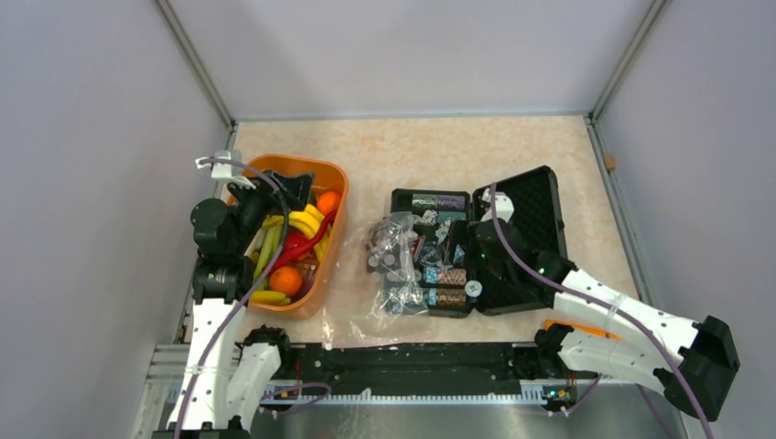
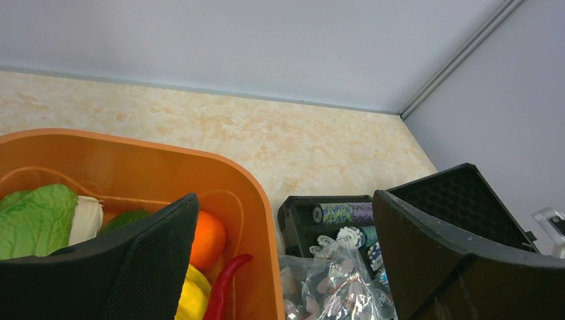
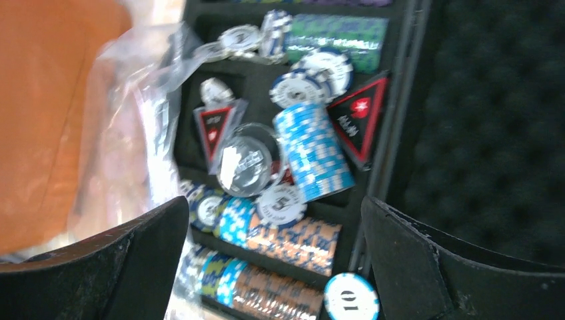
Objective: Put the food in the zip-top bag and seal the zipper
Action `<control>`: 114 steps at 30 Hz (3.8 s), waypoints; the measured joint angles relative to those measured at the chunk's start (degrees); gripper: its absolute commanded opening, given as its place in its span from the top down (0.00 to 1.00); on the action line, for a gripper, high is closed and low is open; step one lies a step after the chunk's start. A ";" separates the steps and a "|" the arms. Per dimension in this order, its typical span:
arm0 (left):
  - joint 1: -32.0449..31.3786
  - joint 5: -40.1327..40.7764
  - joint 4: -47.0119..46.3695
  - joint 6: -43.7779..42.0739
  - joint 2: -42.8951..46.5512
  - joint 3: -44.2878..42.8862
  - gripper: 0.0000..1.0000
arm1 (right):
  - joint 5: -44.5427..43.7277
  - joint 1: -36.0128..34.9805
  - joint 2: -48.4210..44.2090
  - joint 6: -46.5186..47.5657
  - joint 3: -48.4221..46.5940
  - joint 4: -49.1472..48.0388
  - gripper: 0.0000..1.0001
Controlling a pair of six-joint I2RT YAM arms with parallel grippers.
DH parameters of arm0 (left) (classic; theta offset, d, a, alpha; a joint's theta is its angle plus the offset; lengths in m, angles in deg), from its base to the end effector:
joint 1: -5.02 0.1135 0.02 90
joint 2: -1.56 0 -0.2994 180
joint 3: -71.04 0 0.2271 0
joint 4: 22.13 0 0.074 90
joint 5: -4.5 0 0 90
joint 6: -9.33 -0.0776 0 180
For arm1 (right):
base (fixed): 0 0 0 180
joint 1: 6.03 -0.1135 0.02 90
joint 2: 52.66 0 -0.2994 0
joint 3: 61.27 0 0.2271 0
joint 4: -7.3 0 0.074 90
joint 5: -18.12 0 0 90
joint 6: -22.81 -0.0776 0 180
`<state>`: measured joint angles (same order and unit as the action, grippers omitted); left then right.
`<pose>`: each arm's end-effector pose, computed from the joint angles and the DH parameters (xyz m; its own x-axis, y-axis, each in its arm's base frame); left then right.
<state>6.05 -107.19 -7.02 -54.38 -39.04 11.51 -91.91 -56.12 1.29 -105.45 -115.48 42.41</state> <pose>0.1538 -0.0259 0.3917 -0.0962 -0.4134 -0.9055 0.3451 0.8394 -0.4199 0.1432 0.1298 0.2726 -0.6225 0.1626 -0.7656 -0.1972 0.9140 0.3545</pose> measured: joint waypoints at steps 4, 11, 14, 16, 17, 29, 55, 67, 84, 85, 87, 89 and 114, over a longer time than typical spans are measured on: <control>0.00 -0.52 0.26 -0.02 -0.02 0.00 0.01 | -0.42 5.95 1.03 -0.79 0.02 1.29 0.01; 0.00 -8.20 -0.35 -0.26 -1.90 -0.17 0.01 | -2.36 16.83 1.81 4.04 0.02 3.98 0.01; 0.00 -11.63 -0.42 -0.26 -3.82 -0.37 0.01 | -4.76 20.33 1.92 6.49 -0.07 5.16 0.01; 0.00 -12.98 -0.22 -0.26 -4.46 -0.37 0.01 | -6.19 21.97 2.38 7.48 -0.57 5.92 0.01; 0.00 -13.49 -0.22 -0.28 -4.55 -0.37 0.01 | -6.99 22.93 2.75 8.11 -1.03 6.40 0.01; -0.79 -14.97 -0.26 -0.35 -4.50 -0.37 0.01 | -3.80 36.70 4.07 11.72 -2.93 4.50 0.01; -1.33 -16.85 -1.18 -0.70 -7.52 -0.59 0.01 | 38.27 52.46 1.95 20.00 -15.10 -4.13 0.01; -1.42 -16.61 -1.81 -0.83 -8.17 -0.59 0.01 | 44.00 14.14 -11.93 14.51 7.89 -3.19 0.01; -1.53 -15.74 -2.36 -0.50 -8.22 -0.59 0.01 | 27.15 -12.90 -4.13 3.08 19.63 -11.50 0.01; -1.53 -15.72 -2.32 -0.61 -8.02 -0.59 0.01 | 26.58 -13.33 -4.11 2.64 20.24 -11.98 0.01; -1.53 -15.54 -2.34 -0.70 -7.89 -0.59 0.01 | 25.79 -13.68 -4.17 1.84 20.94 -13.11 0.01; -1.53 -15.50 -2.34 -0.70 -7.89 -0.59 0.01 | 24.41 -14.01 -4.68 0.72 21.70 -14.88 0.01; -1.53 -16.04 -2.29 -0.42 -7.89 -0.70 0.01 | 6.05 2.10 11.17 -8.55 23.89 -44.30 0.01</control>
<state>4.52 -123.23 -9.32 -54.80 -46.93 10.81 -85.86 -54.02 12.46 -114.00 -91.59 -1.89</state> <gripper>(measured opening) 0.986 0.985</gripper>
